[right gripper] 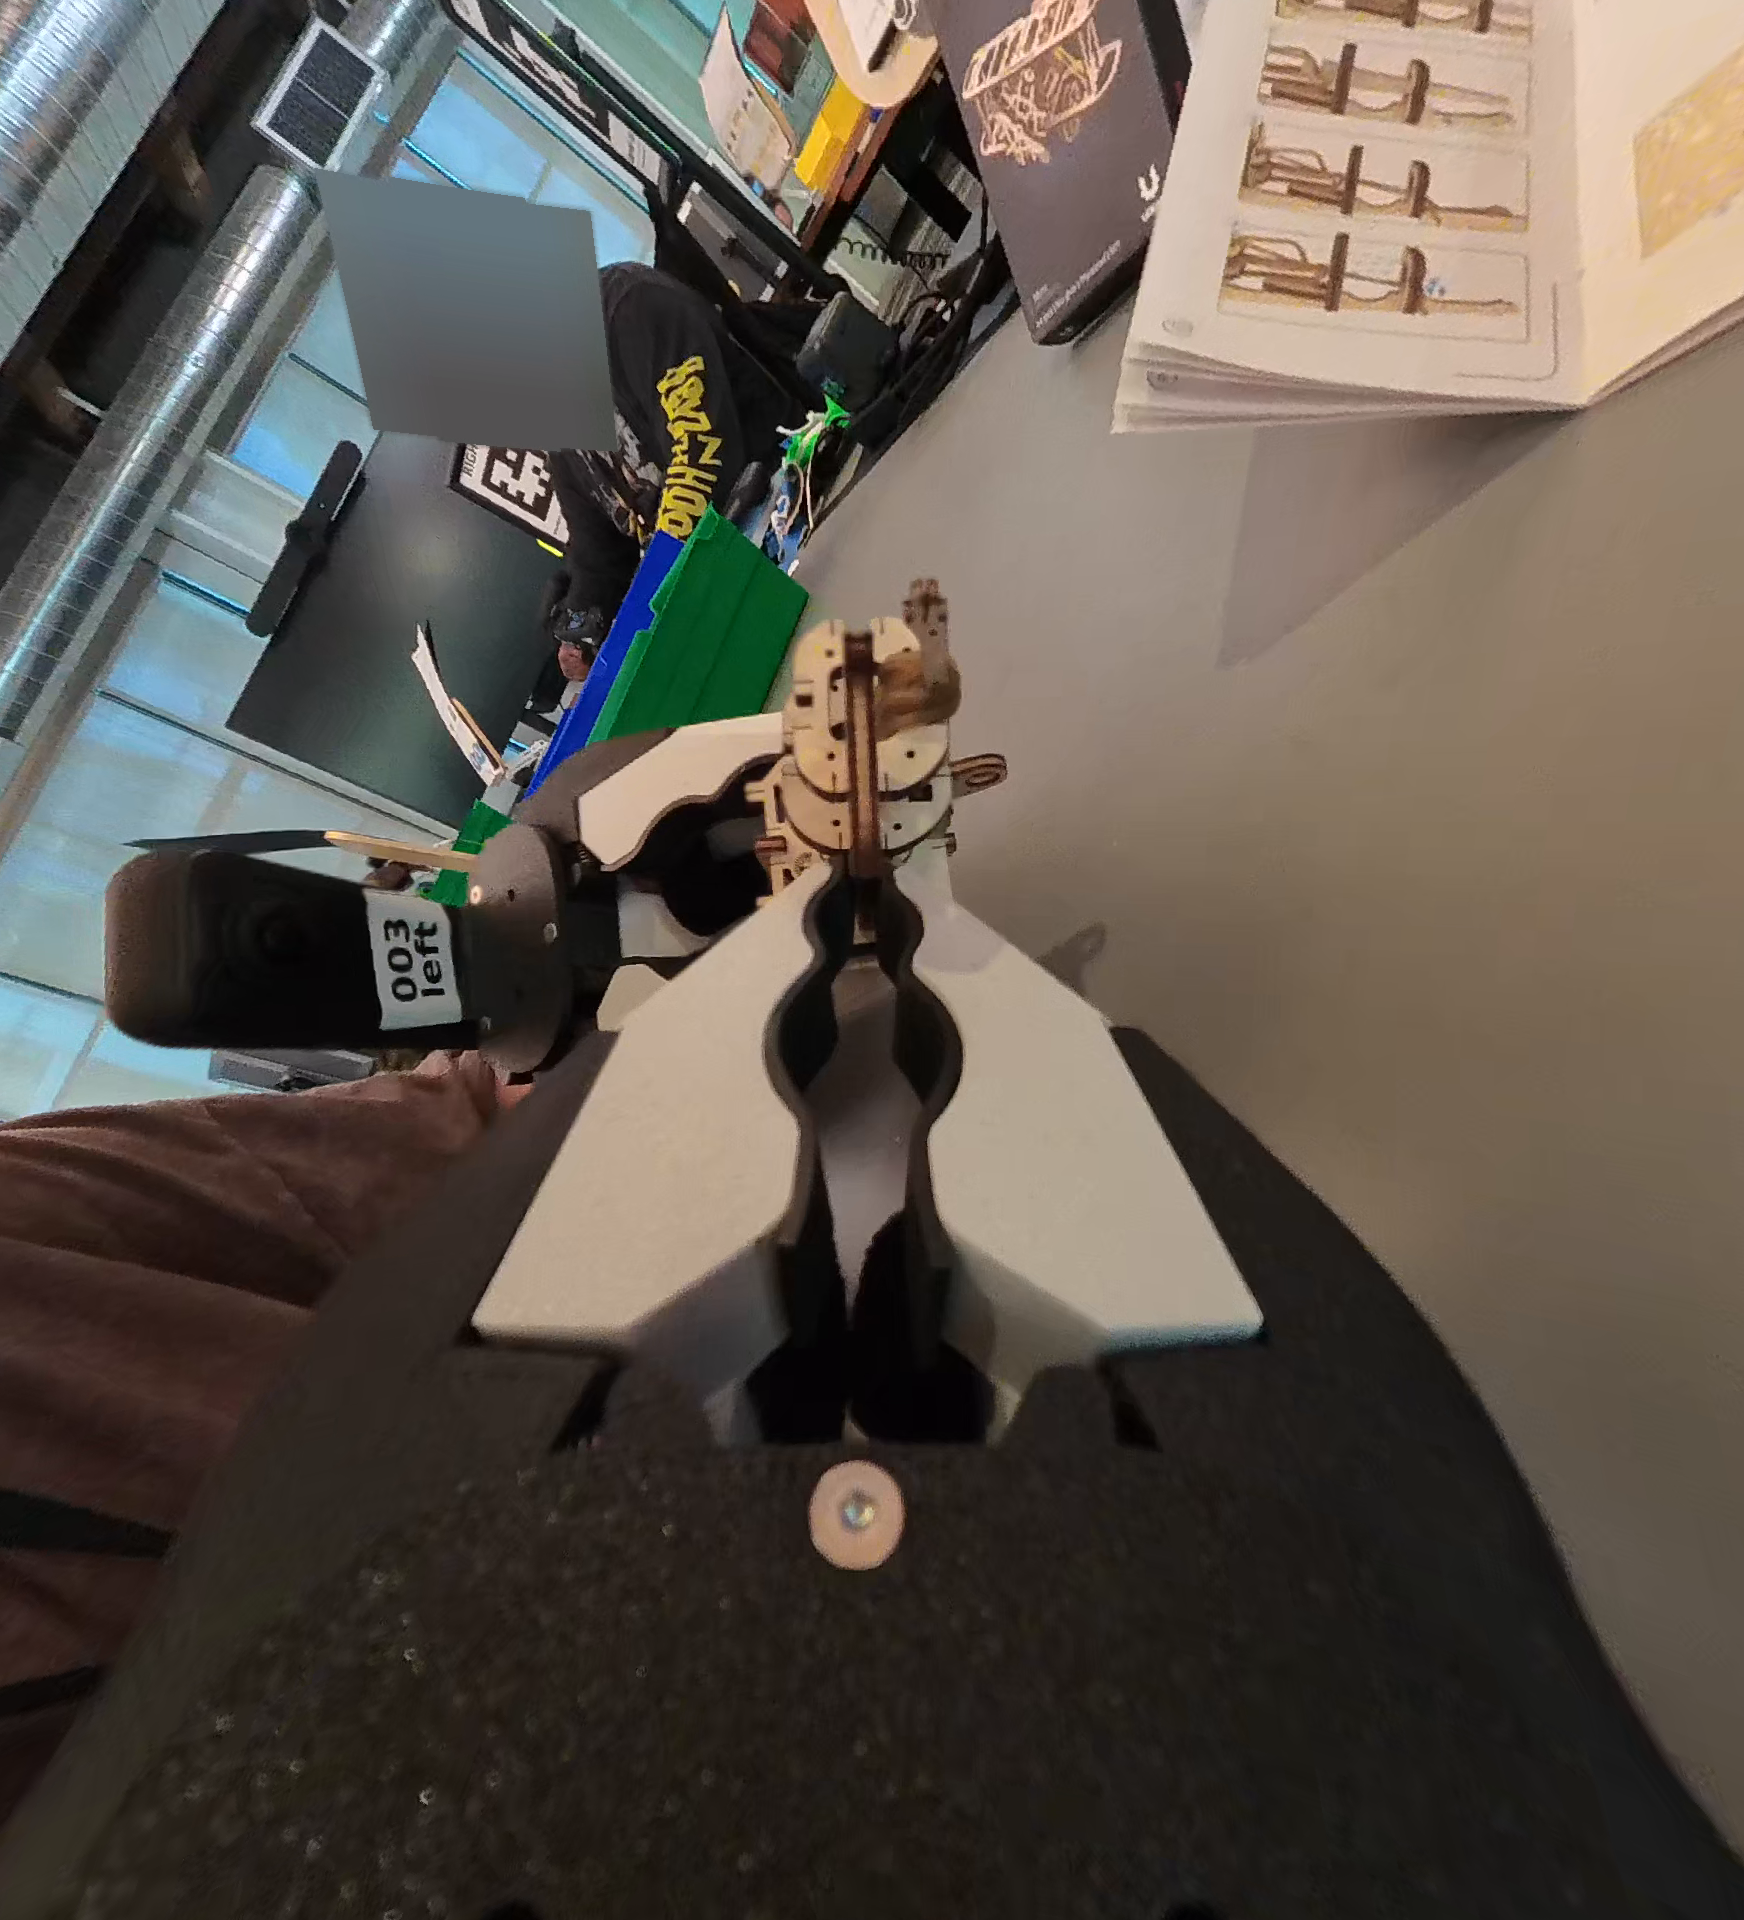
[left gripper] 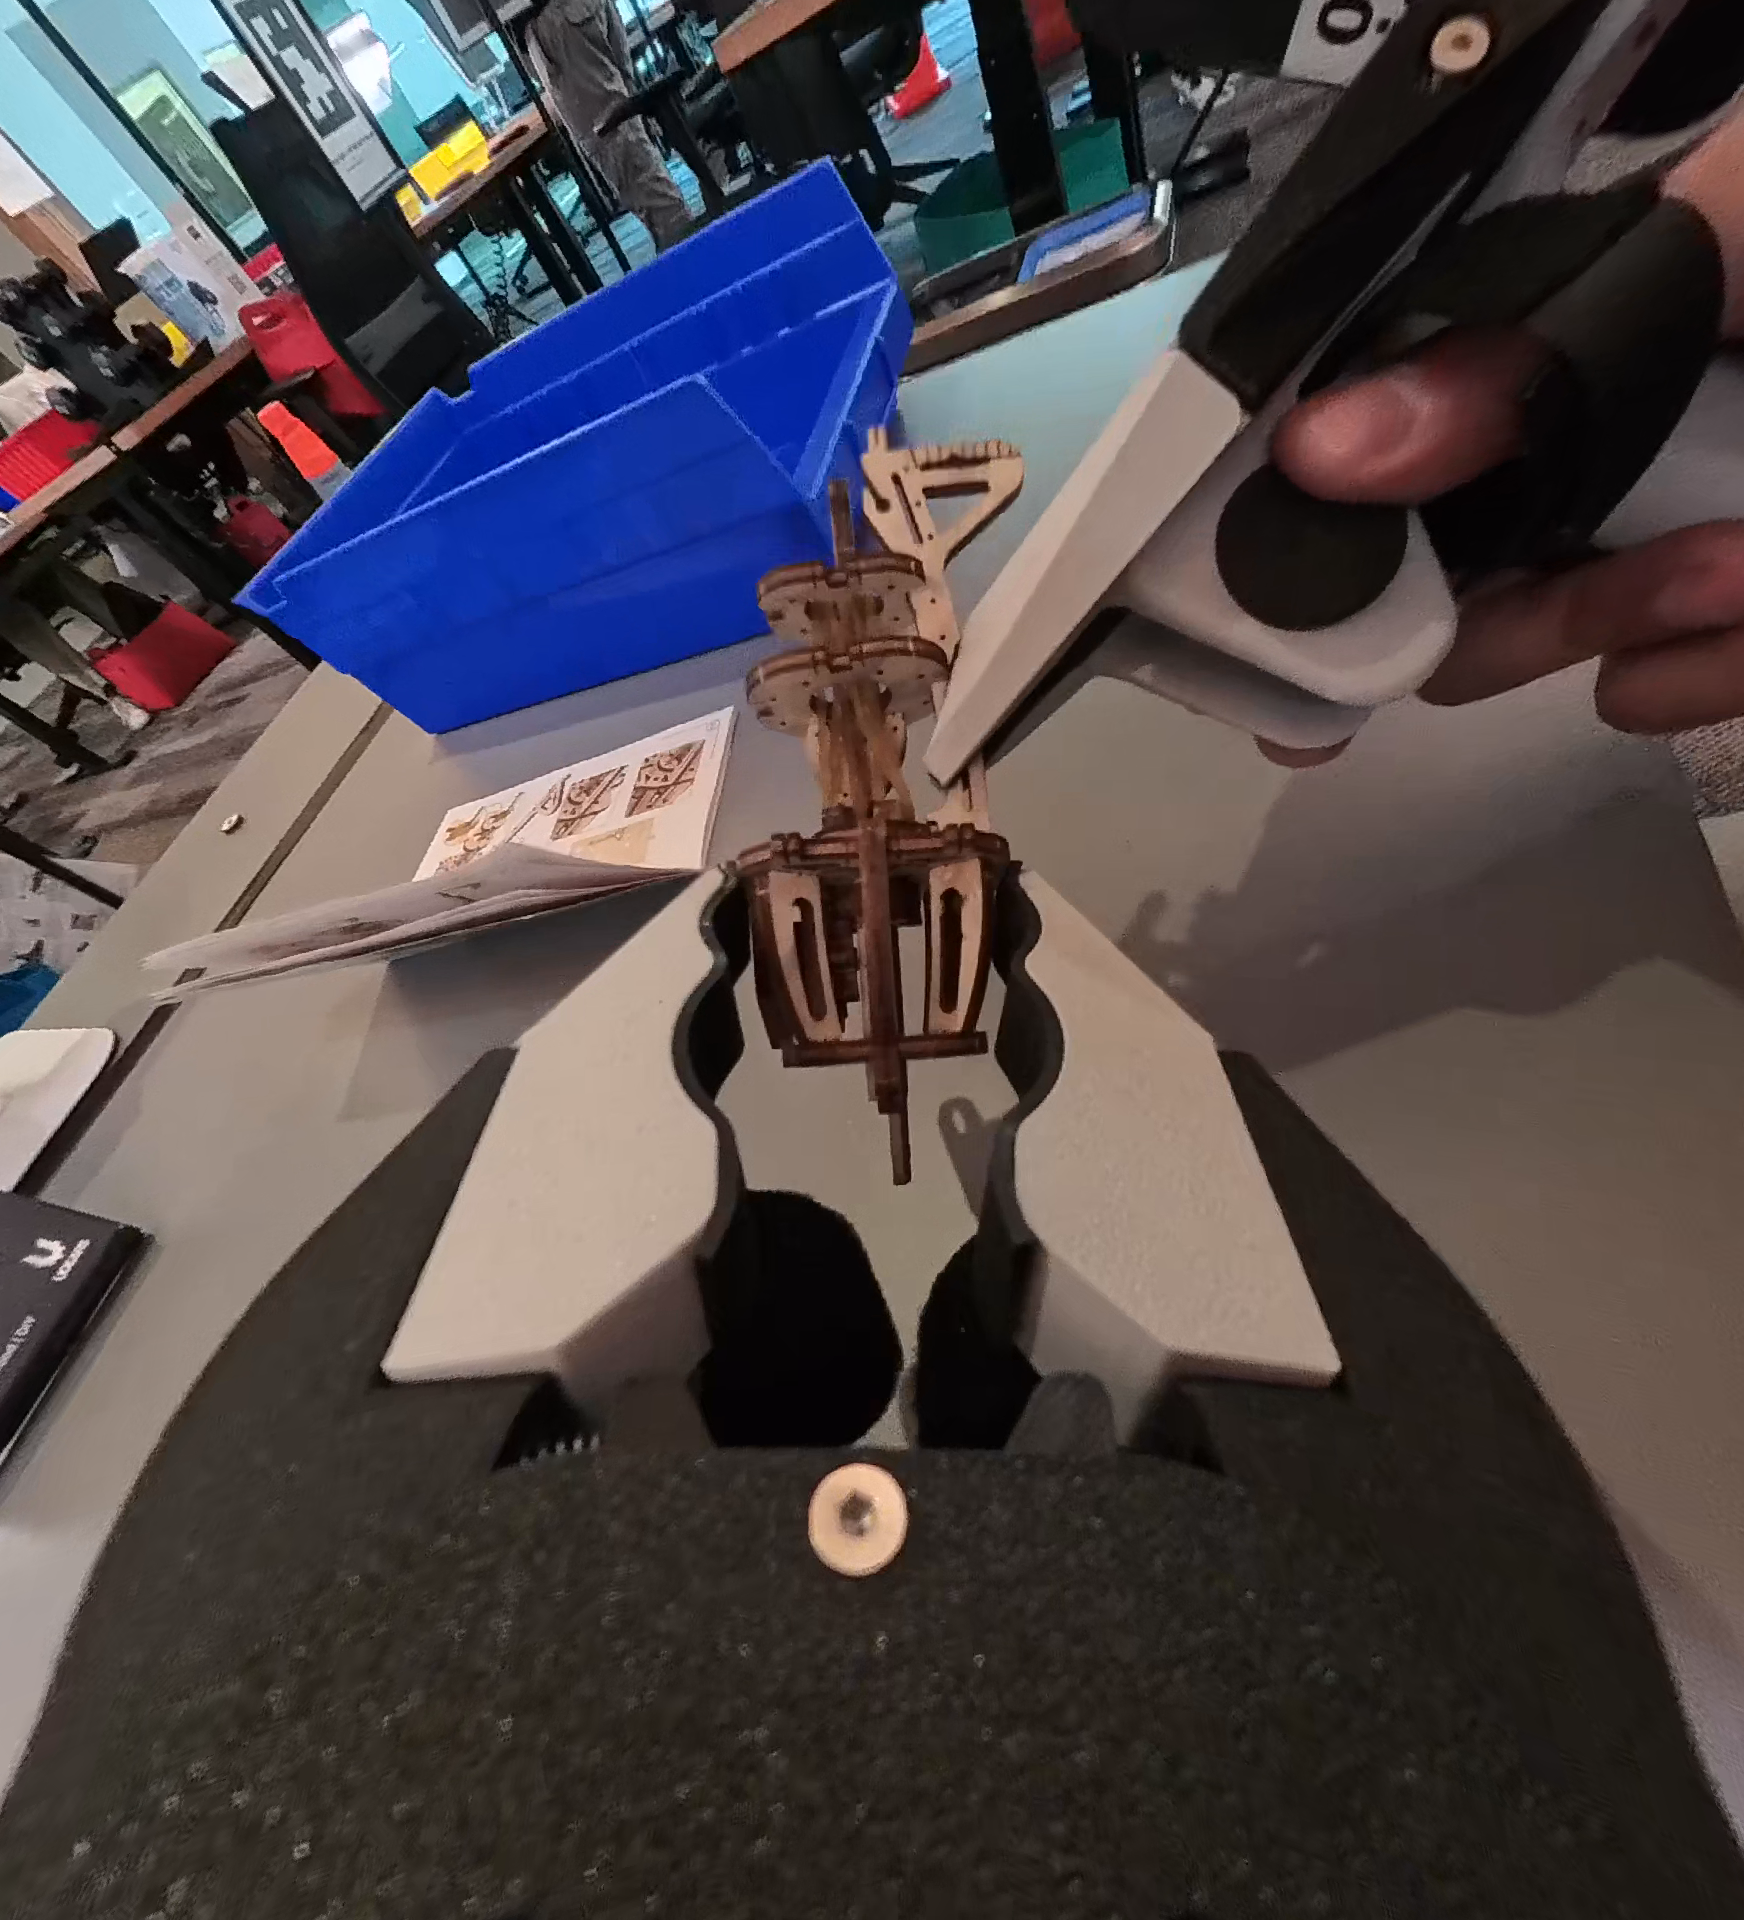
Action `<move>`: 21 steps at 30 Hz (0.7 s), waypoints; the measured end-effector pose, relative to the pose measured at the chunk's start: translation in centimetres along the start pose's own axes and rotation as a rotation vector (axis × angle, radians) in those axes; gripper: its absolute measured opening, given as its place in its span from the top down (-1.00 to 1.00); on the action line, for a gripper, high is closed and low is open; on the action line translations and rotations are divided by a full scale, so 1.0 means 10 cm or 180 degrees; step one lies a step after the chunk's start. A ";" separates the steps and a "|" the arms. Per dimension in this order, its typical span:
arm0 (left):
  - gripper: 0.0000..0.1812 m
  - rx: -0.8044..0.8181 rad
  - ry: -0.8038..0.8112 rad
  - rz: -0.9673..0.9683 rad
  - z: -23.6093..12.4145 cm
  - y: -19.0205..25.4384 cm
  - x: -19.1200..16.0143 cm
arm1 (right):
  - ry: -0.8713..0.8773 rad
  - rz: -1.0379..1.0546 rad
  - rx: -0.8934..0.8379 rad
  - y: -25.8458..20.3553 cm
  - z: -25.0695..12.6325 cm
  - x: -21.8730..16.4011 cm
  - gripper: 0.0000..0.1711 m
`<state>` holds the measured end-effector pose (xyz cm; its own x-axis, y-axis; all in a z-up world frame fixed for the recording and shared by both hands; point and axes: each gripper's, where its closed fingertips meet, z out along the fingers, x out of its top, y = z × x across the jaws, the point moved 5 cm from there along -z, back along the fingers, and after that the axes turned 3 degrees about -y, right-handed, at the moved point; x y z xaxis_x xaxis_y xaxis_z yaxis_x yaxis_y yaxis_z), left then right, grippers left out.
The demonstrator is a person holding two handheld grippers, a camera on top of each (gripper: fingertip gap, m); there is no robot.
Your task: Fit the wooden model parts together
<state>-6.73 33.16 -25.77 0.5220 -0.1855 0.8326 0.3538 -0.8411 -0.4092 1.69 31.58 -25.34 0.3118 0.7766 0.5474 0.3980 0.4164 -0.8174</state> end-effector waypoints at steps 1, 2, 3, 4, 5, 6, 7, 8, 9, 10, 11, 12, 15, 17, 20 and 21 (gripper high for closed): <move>0.52 0.0019 -0.0019 0.0036 0.00 0.01 0.00 | -0.0014 0.0030 -0.0002 0.01 0.00 -0.01 0.96; 0.52 0.0033 -0.0038 0.0047 -0.01 0.01 0.00 | -0.0018 0.0058 -0.0005 0.01 0.00 -0.02 0.96; 0.52 0.0027 -0.0050 0.0044 0.00 0.01 -0.01 | -0.0020 0.0063 -0.0016 0.01 0.01 -0.03 0.96; 0.52 0.0004 -0.0073 0.0031 0.00 0.01 -0.01 | -0.0039 0.0051 -0.0035 0.02 0.01 -0.03 0.96; 0.52 -0.0011 -0.0101 0.0029 0.01 0.02 -0.02 | -0.0074 0.0044 -0.0050 0.03 0.01 -0.04 0.95; 0.52 0.0001 -0.0117 0.0052 0.01 0.03 -0.02 | -0.0092 0.0058 -0.0047 0.04 0.01 -0.04 0.96; 0.52 0.0005 -0.0136 0.0064 0.01 0.03 -0.03 | -0.0086 0.0070 -0.0049 0.04 0.01 -0.05 0.96; 0.52 -0.0012 -0.0154 0.0044 0.02 0.03 -0.03 | -0.0080 0.0062 -0.0062 0.05 0.01 -0.05 0.96; 0.52 -0.0027 -0.0153 0.0014 0.02 0.03 -0.03 | -0.0068 0.0066 -0.0071 0.05 0.01 -0.05 0.95; 0.52 -0.0032 -0.0153 -0.0002 0.02 0.02 -0.03 | -0.0061 0.0070 -0.0076 0.05 0.02 -0.05 0.96; 0.52 -0.0040 -0.0155 -0.0012 0.02 0.02 -0.04 | -0.0079 0.0069 -0.0079 0.05 0.02 -0.05 0.95; 0.52 -0.0055 -0.0176 -0.0031 0.03 0.02 -0.04 | -0.0084 0.0066 -0.0090 0.06 0.02 -0.06 0.95; 0.52 -0.0132 -0.0227 -0.0160 0.04 0.02 -0.06 | -0.0061 0.0131 -0.0098 0.08 0.03 -0.07 0.95; 0.52 -0.0153 -0.0249 -0.0200 0.06 0.01 -0.08 | -0.0063 0.0131 -0.0114 0.10 0.04 -0.06 0.95; 0.53 -0.0221 -0.0293 -0.0346 0.07 0.00 -0.10 | -0.0074 0.0143 -0.0126 0.13 0.06 -0.06 0.95; 0.53 -0.0244 -0.0311 -0.0395 0.08 -0.01 -0.11 | -0.0058 0.0145 -0.0138 0.13 0.07 -0.06 0.95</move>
<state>-6.72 33.84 -26.97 0.5523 -0.0307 0.8331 0.3618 -0.8915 -0.2727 1.42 32.01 -26.88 0.3148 0.8028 0.5063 0.4208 0.3601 -0.8326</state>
